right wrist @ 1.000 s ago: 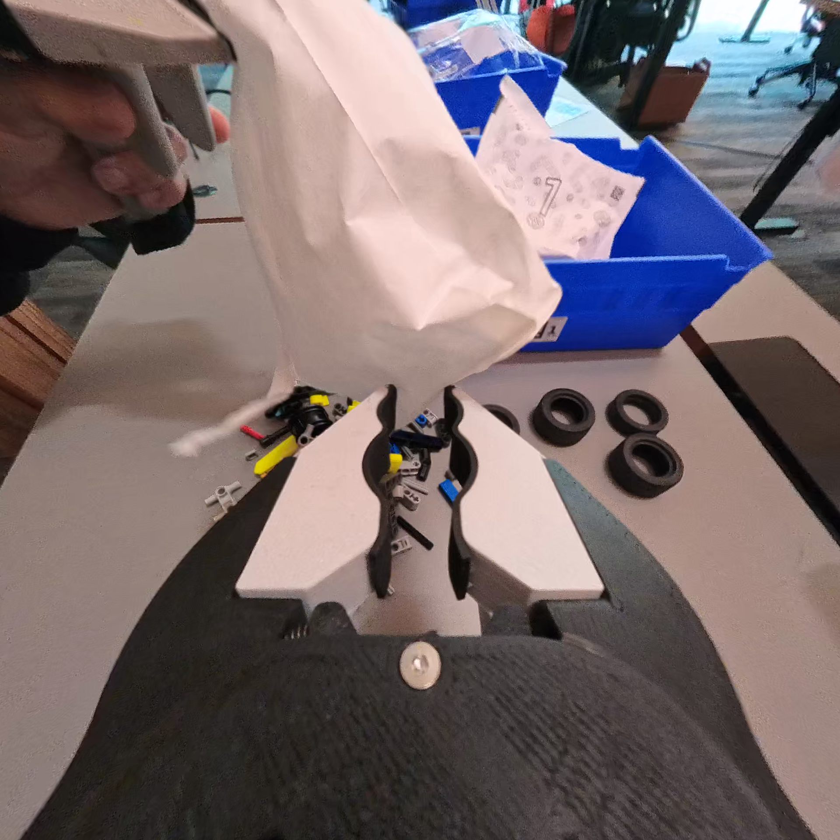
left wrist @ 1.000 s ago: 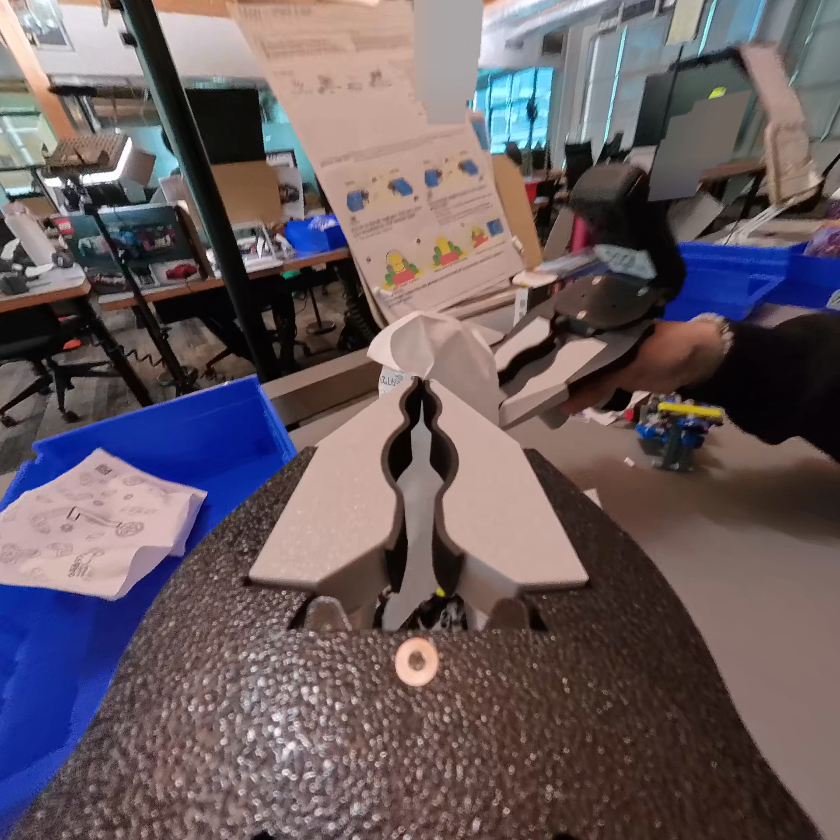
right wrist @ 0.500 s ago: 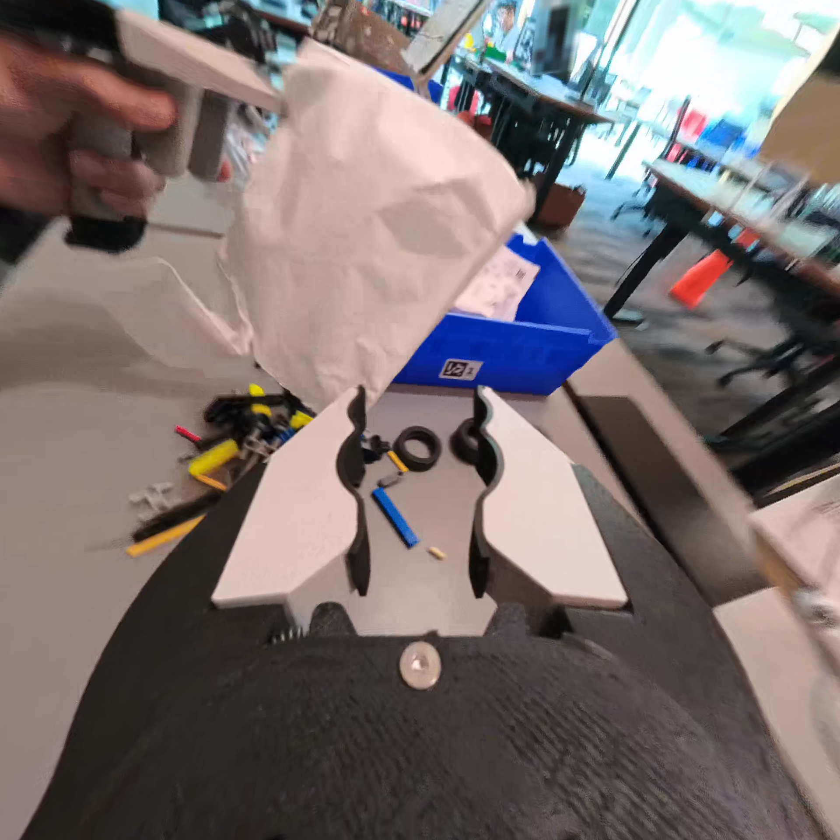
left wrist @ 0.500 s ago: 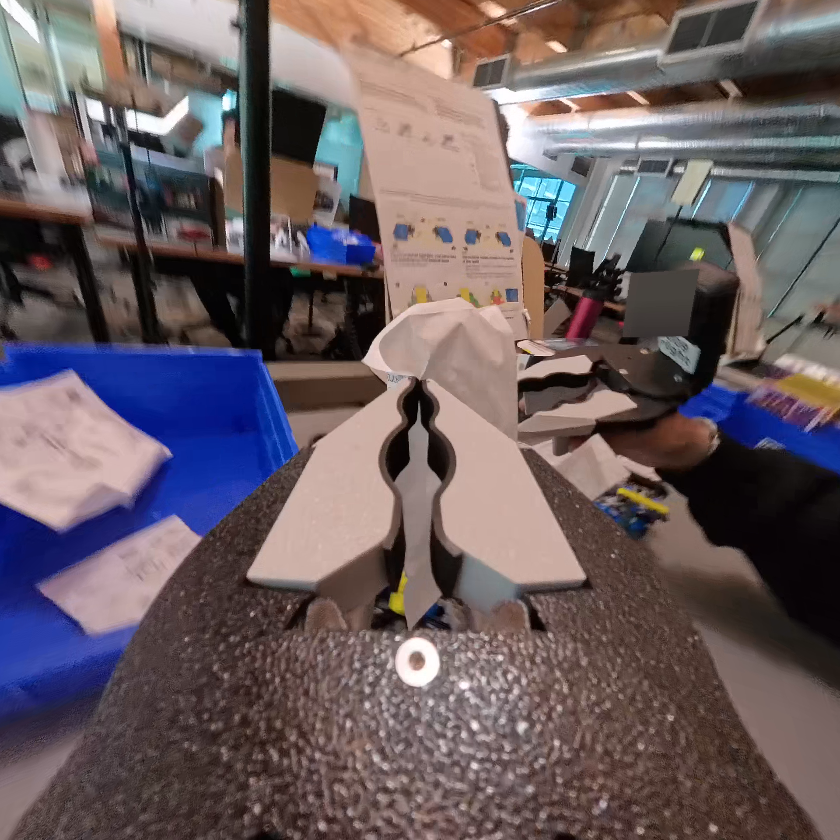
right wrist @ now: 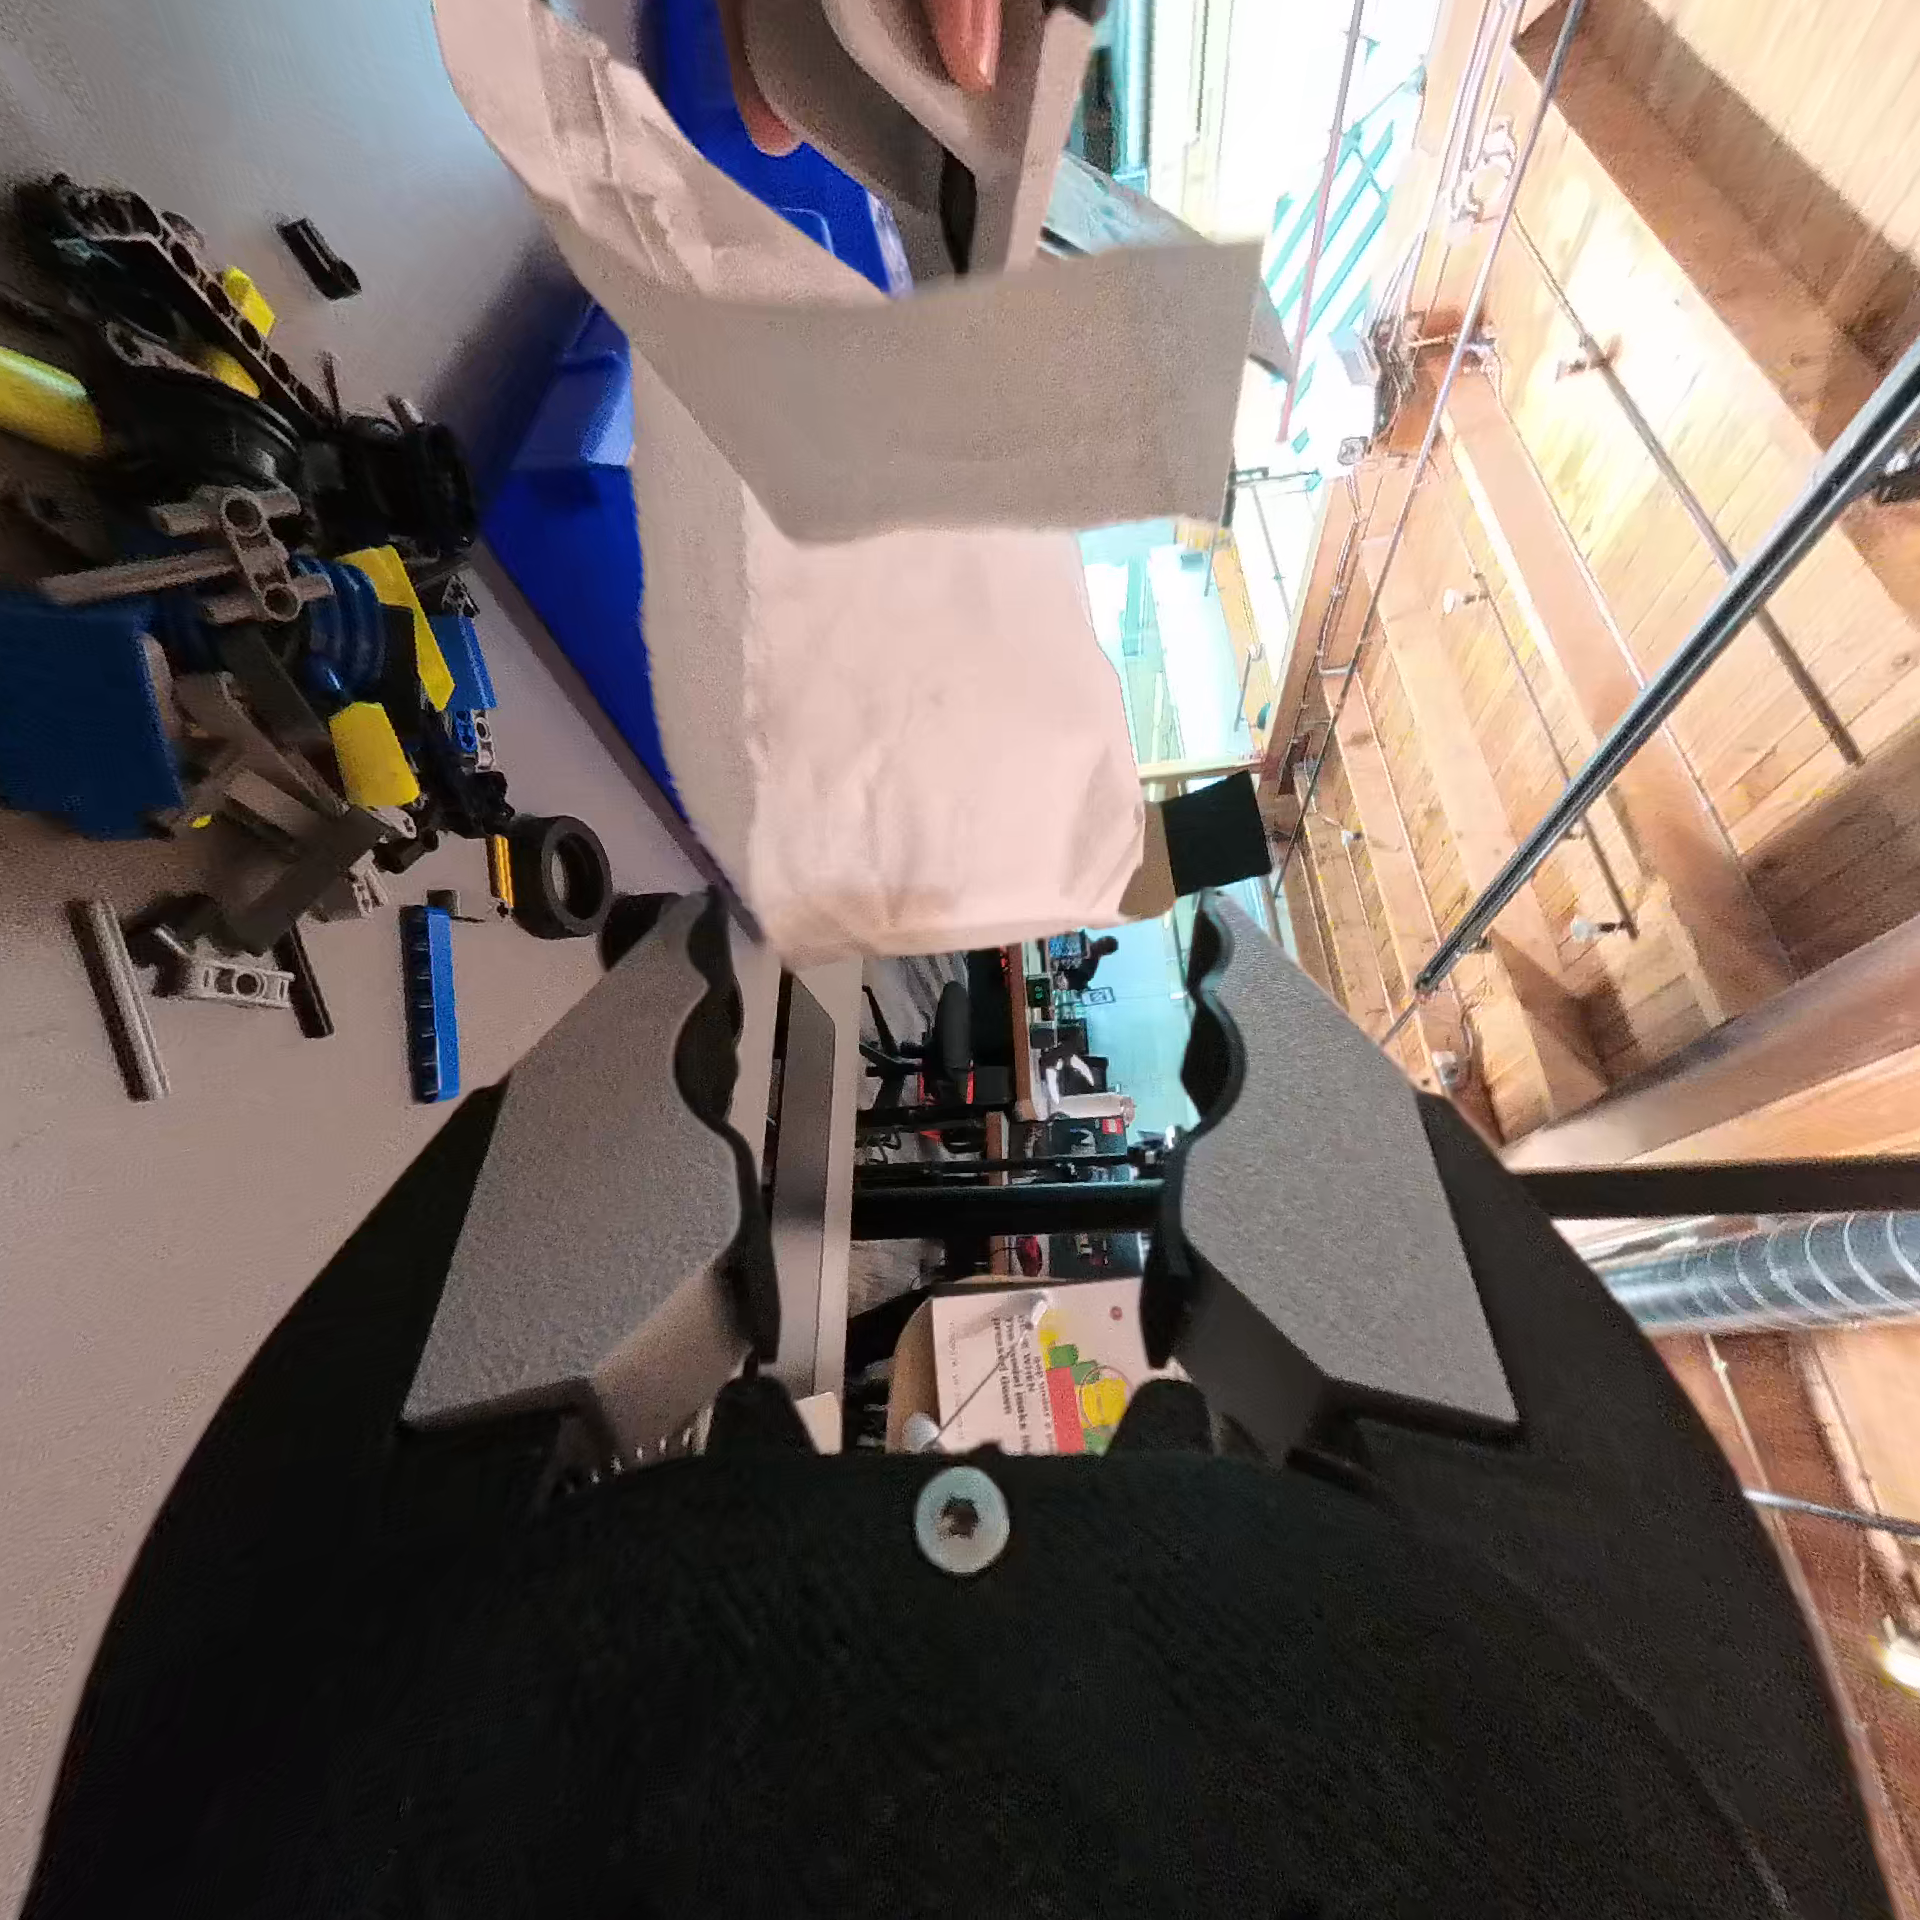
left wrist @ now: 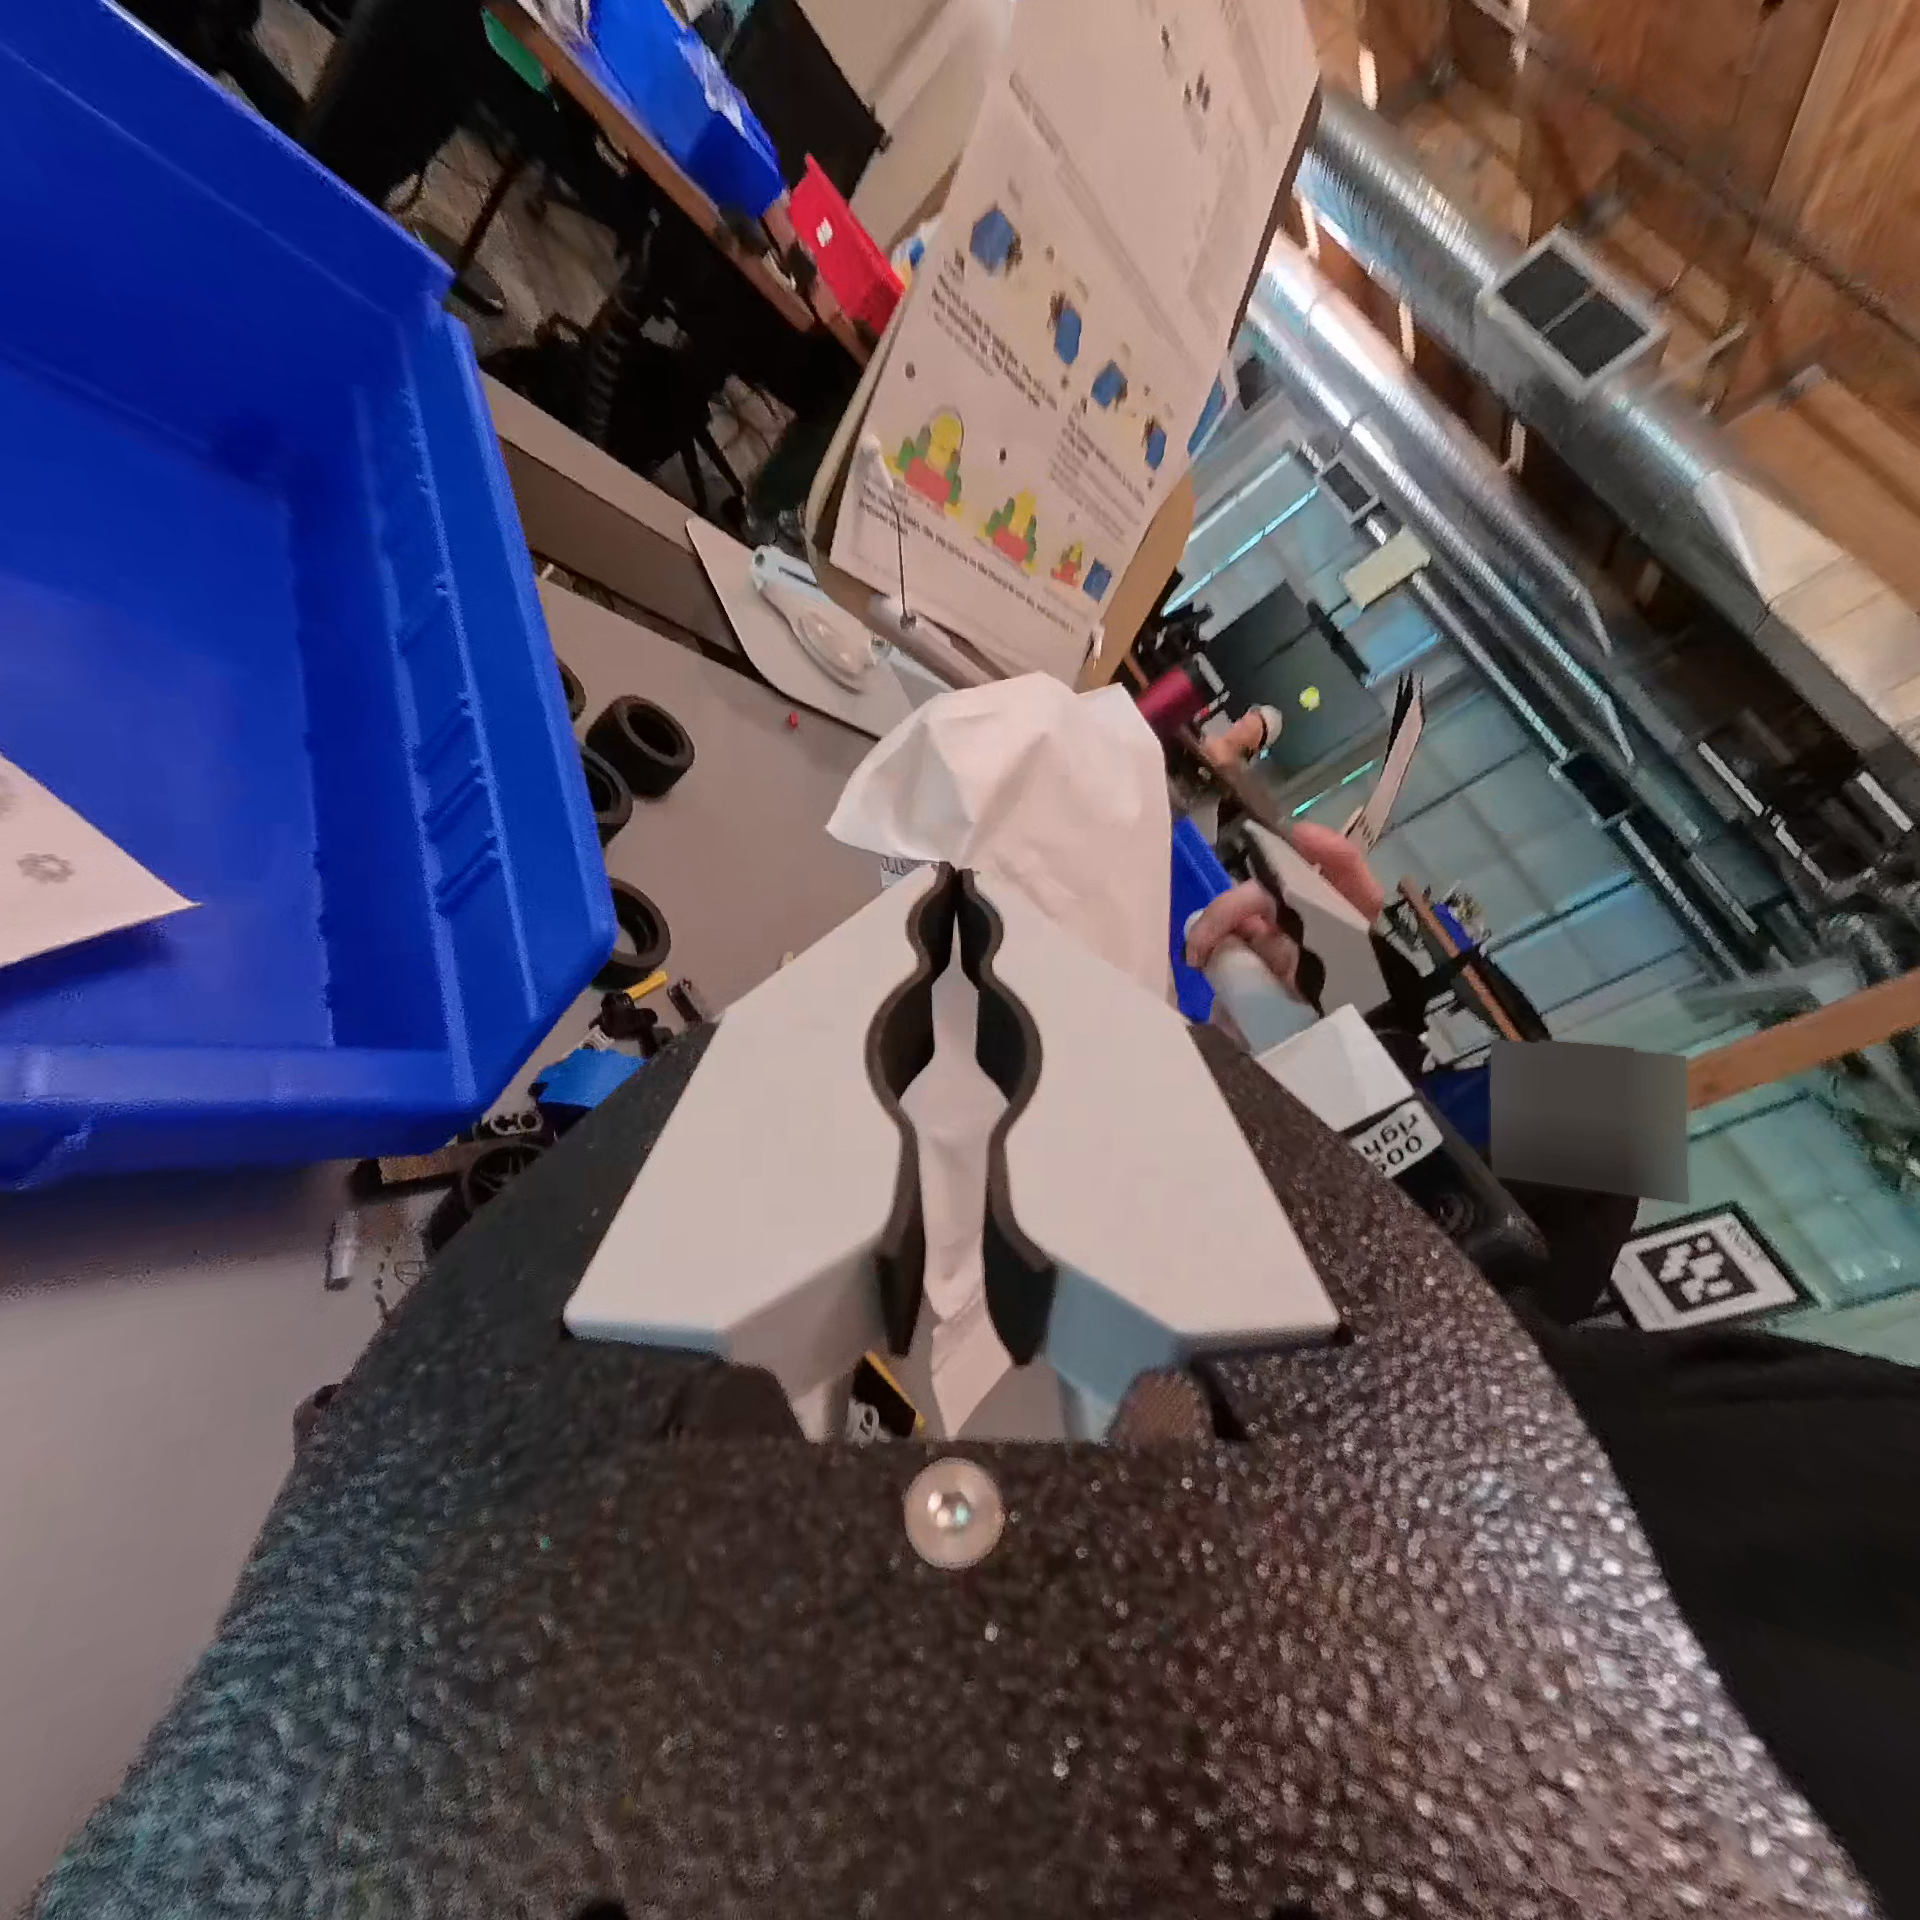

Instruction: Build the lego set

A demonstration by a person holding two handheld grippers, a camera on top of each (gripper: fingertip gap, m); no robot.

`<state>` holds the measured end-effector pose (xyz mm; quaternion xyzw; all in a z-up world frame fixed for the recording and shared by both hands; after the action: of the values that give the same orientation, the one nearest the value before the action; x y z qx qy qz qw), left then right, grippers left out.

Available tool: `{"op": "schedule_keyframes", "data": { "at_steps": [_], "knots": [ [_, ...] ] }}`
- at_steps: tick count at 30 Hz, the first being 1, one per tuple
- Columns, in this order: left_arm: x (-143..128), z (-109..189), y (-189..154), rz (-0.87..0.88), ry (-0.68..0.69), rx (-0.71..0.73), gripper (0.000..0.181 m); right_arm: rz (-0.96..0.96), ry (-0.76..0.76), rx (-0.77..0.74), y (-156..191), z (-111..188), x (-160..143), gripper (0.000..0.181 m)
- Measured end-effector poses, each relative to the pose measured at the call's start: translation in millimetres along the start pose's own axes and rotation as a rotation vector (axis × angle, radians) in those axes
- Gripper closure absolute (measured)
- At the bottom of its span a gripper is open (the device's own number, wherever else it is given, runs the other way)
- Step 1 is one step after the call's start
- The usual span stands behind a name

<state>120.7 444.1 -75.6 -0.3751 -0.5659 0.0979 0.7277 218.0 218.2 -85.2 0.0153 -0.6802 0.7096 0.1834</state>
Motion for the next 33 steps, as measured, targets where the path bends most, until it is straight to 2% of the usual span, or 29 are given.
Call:
{"op": "schedule_keyframes", "data": {
  "at_steps": [1, 2, 3, 5, 7, 9, 12, 15, 18, 22, 25, 26, 27, 29, 31, 33],
  "knots": [
    [-0.6, -1.6, -2.7, -0.011, 0.016, -0.001, 0.181, 0.021, -0.010, 0.018, 1.1, -0.2, 1.2, 0.112],
    [-0.6, -2.7, -5.0, -0.020, 0.027, 0.001, 0.181, 0.039, -0.025, 0.022, 1.8, 0.6, 3.2, 0.140],
    [-0.2, -3.4, -6.6, -0.029, 0.033, 0.007, 0.181, 0.049, -0.043, -0.006, 0.2, 2.1, 5.8, 0.155],
    [1.6, -3.2, -8.8, -0.061, 0.047, 0.028, 0.181, 0.022, -0.074, -0.034, -3.6, 5.9, 10.0, 0.173],
    [5.6, -2.6, -13.7, -0.138, 0.027, 0.039, 0.180, -0.088, -0.058, 0.034, -4.3, 5.5, 9.2, 0.180],
    [14.4, 0.7, -20.2, -0.276, -0.042, 0.064, 0.165, -0.275, -0.064, 0.115, -7.5, 6.3, 6.0, 0.181],
    [26.3, 14.5, -35.3, -0.668, -0.122, 0.180, 0.144, -0.597, -0.043, 0.236, -17.4, 8.4, -4.5, 0.181],
    [27.9, 26.7, -63.3, -0.995, -0.175, 0.103, 0.138, -0.830, -0.077, 0.387, -23.8, 13.6, -13.7, 0.181],
    [21.1, 28.9, -75.9, -1.085, -0.078, -0.039, 0.129, -0.876, -0.116, 0.434, -27.7, 18.7, -17.6, 0.181],
    [6.3, 16.1, -74.3, -1.282, 0.116, -0.008, 0.133, -0.934, -0.189, 0.517, -27.1, 22.2, -11.7, 0.181],
    [-6.7, 1.5, -77.9, -1.316, 0.220, -0.077, 0.142, -0.911, -0.179, 0.556, -21.9, 21.3, -7.6, 0.181],
    [-8.0, -1.4, -77.8, -1.335, 0.234, -0.078, 0.162, -0.894, -0.156, 0.563, -20.2, 21.2, -7.5, 0.181],
    [-7.9, -3.1, -76.5, -1.343, 0.255, -0.075, 0.171, -0.891, -0.123, 0.511, -21.9, 19.9, -10.4, 0.179],
    [-1.6, -4.6, -70.6, -1.267, 0.275, -0.051, 0.178, -0.930, -0.069, 0.389, -31.0, 20.2, -17.8, 0.160],
    [16.9, -2.2, -56.6, -1.148, 0.216, 0.055, 0.179, -0.943, -0.008, 0.334, -38.7, 26.2, -24.8, 0.147],
    [44.3, 3.9, -32.1, -0.978, 0.129, 0.233, 0.180, -0.941, 0.033, 0.300, -42.3, 35.3, -27.5, 0.146]
  ]
}}
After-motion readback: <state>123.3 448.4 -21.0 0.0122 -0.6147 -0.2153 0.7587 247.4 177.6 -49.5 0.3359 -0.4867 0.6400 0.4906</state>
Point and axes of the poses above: each gripper's, where its closed fingertips meet, z back along the fingers, x out of its top, y = z × x across the jaws, the point moved 8 cm from there along z, back along the fingers, and after that the axes turned 7 degrees about -z, right-handed, at the moved point
